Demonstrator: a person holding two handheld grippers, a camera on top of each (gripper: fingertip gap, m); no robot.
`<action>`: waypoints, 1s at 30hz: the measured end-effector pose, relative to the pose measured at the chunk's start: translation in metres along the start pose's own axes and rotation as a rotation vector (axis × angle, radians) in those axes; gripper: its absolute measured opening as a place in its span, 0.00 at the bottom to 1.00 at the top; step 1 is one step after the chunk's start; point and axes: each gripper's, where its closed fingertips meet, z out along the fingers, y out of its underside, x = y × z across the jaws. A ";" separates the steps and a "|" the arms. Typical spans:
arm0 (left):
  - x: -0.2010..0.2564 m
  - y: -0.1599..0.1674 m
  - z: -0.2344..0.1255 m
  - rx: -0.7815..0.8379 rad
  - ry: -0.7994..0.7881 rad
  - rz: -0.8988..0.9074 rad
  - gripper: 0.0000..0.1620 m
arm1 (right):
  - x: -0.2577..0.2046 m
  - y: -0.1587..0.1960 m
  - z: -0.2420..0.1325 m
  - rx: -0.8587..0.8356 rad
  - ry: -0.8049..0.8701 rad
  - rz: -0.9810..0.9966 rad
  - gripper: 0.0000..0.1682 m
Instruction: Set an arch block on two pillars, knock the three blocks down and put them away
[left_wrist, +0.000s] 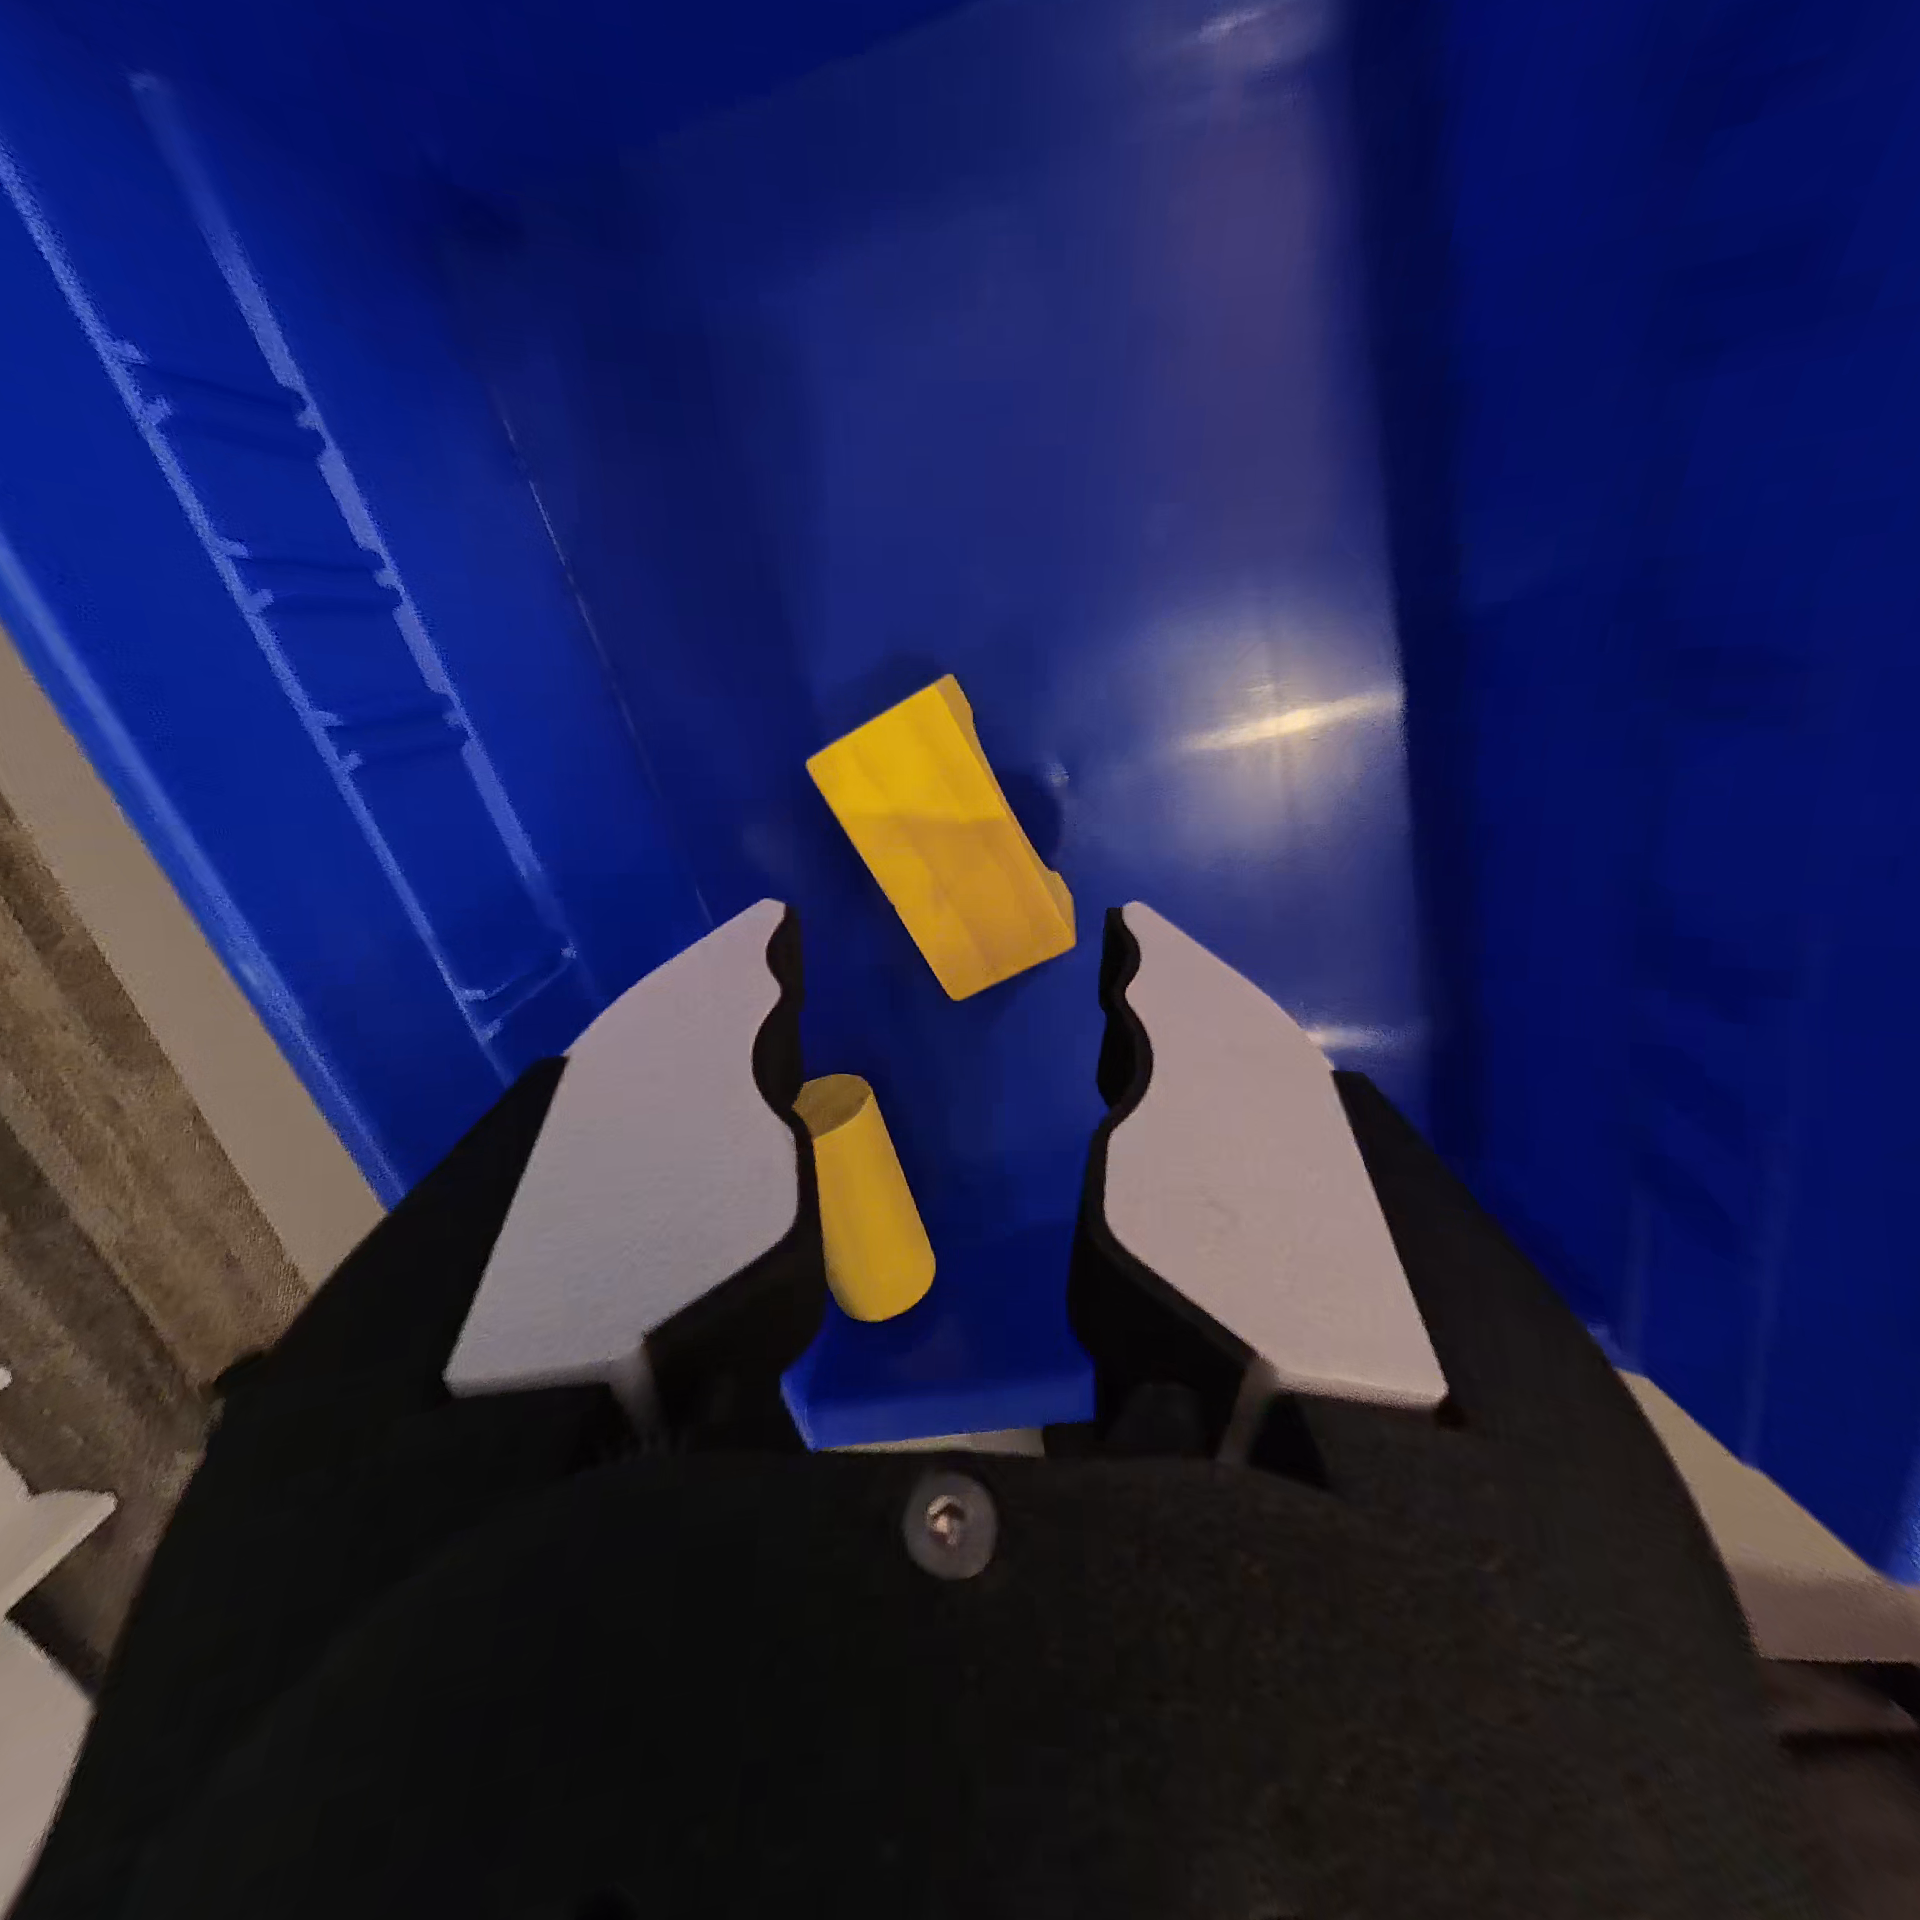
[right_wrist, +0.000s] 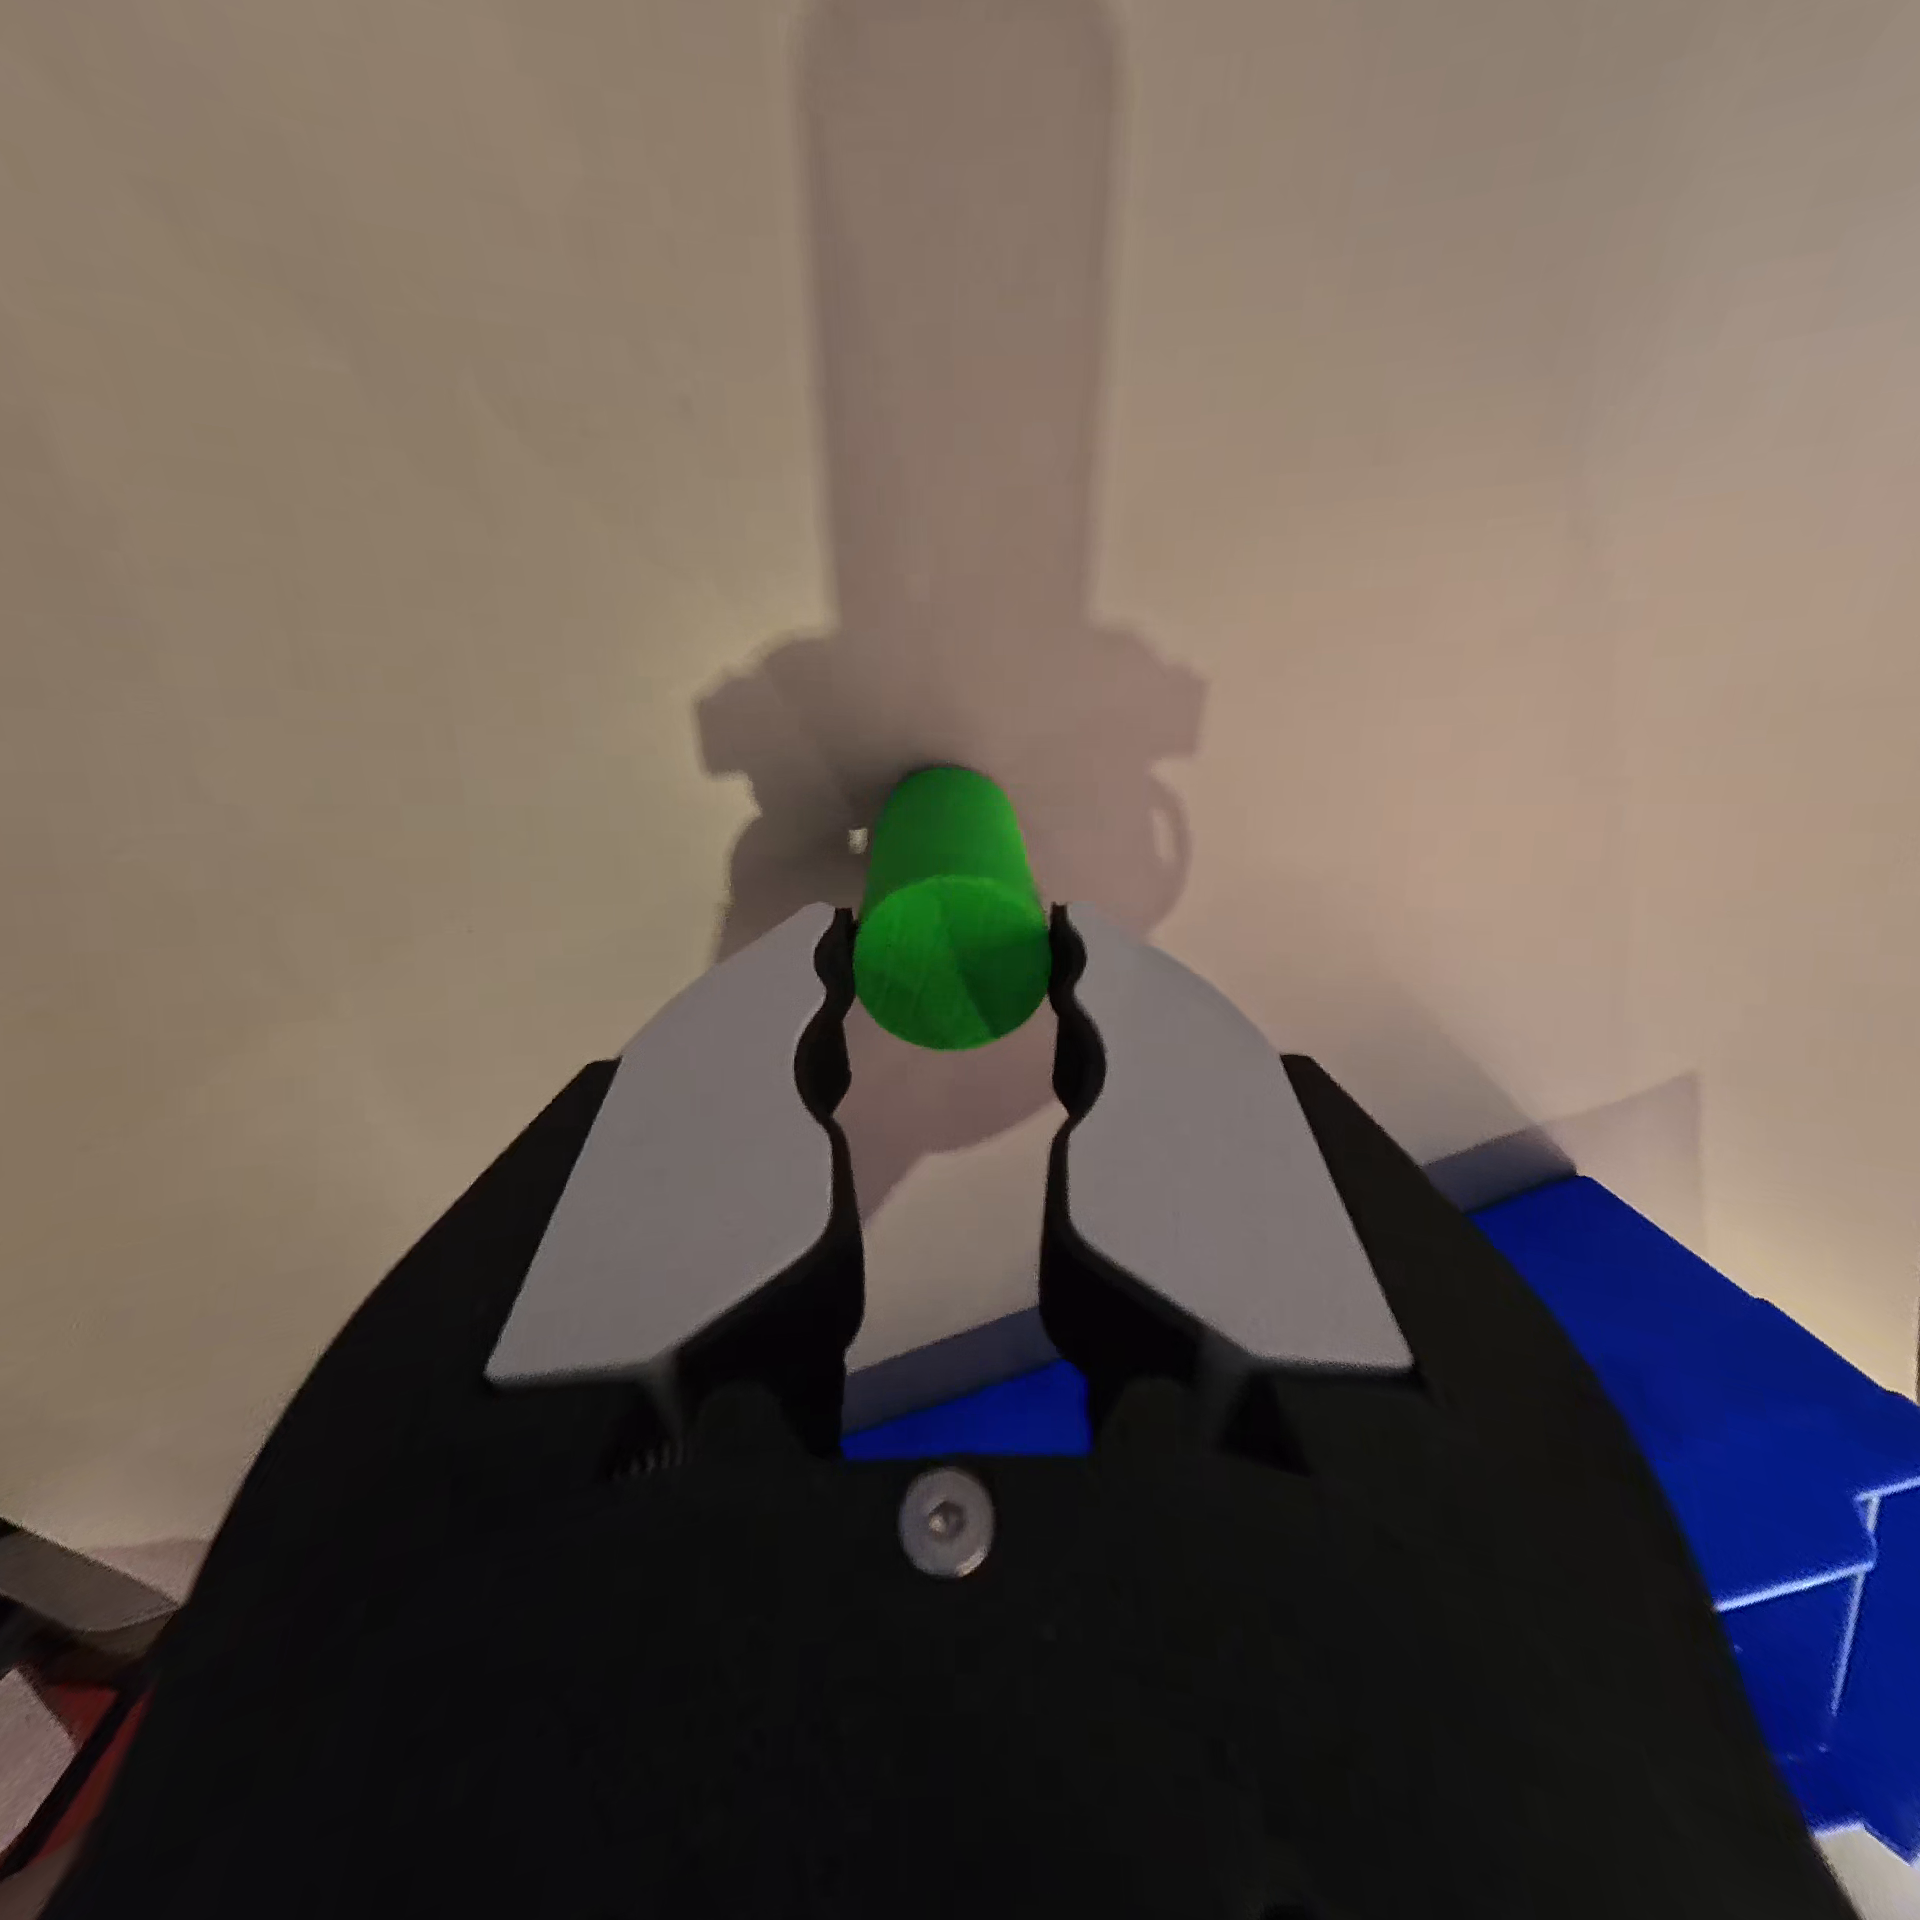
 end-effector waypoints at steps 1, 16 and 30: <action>-0.001 0.002 0.005 -0.025 -0.013 -0.008 0.35 | 0.001 0.000 0.001 0.002 0.006 0.004 0.23; 0.001 0.011 0.040 -0.157 0.056 -0.061 0.30 | 0.001 0.004 -0.082 0.402 0.108 0.035 0.36; -0.003 0.015 0.041 -0.161 0.074 -0.085 0.29 | 0.014 0.034 -0.088 0.466 0.127 0.076 0.36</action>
